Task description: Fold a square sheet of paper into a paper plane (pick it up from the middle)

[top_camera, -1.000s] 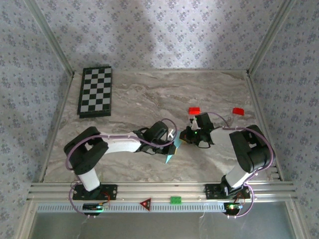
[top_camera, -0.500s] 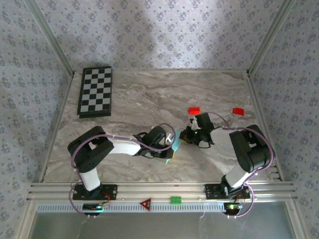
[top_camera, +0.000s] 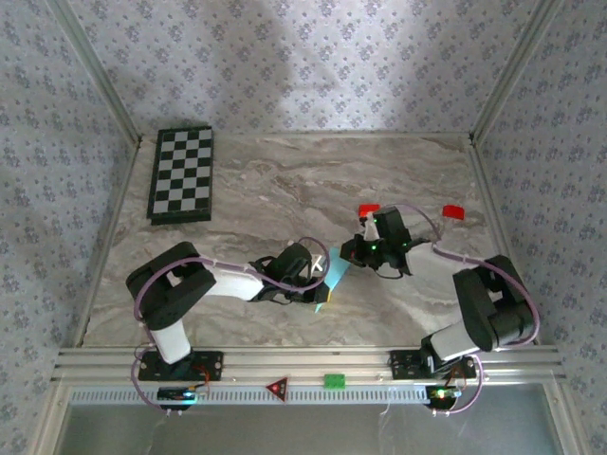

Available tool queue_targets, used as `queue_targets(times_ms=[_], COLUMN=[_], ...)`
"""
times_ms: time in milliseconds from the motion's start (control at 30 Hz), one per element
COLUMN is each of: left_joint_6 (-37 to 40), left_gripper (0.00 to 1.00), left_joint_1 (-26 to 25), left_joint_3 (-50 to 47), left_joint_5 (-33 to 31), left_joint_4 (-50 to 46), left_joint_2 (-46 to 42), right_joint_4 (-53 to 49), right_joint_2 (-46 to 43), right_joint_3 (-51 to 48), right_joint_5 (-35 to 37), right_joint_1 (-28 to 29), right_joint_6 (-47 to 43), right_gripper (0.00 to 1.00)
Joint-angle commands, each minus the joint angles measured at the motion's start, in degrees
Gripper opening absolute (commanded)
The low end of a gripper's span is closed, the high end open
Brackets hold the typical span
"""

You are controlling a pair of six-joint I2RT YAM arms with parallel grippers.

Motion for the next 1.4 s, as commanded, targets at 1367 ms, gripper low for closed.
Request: queue_targets(times_ms=[1367], left_joint_6=[-1.03], left_gripper=[0.00], left_joint_1=[-0.33], left_joint_3=[-2.27], left_joint_5=[-0.35], left_joint_4=[-4.05], left_joint_2=[2.06], right_joint_4=[7.46], right_joint_2=[8.22], right_joint_3=[-4.81], right_joint_5=[1.32], right_joint_1=[-0.92], right_joint_6=[1.89], right_gripper=[0.04])
